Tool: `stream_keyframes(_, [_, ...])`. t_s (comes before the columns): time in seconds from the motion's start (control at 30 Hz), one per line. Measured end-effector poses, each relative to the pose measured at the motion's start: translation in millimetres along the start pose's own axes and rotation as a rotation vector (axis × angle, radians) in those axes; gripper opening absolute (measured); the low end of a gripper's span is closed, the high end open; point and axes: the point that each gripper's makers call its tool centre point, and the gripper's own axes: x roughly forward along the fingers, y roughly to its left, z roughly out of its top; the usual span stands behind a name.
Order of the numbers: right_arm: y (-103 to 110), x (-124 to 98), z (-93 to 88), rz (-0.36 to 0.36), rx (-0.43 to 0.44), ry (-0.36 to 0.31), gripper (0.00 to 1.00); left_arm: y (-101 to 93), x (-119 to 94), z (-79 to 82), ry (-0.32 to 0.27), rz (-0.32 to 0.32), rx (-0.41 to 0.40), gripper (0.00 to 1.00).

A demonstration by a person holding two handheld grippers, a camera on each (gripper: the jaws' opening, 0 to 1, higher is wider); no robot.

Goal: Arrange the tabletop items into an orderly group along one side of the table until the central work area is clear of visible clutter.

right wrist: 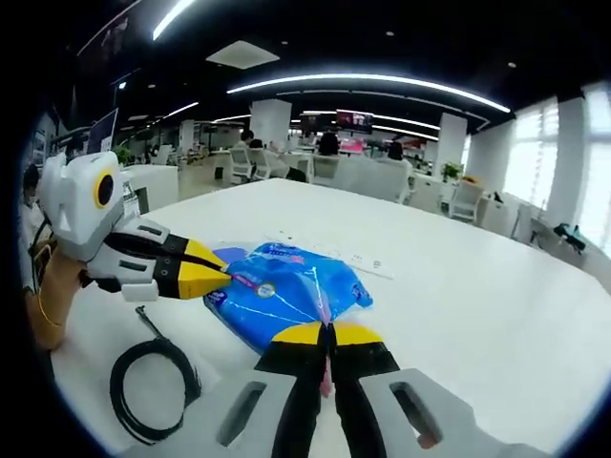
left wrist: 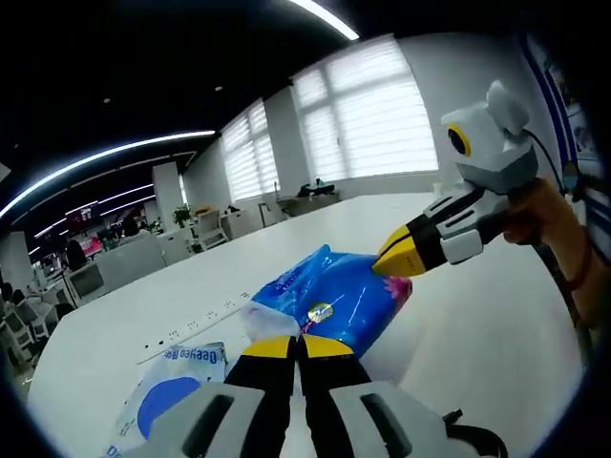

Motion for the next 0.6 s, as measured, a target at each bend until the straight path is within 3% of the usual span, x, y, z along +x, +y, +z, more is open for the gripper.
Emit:
stream_keyframes(0.07, [-5.5,-4.4,-4.1,-0.013,0.000,0.006,0.00,-10.4,2.4,0.1,-0.003,-0.023,0.002,0.00])
stream_keyframes(0.6, [-16.8,-14.5,-13.7,-0.029,-0.025,0.025,0.00,-28.4,7.1,1.3,-0.032,-0.061,-0.010,0.00])
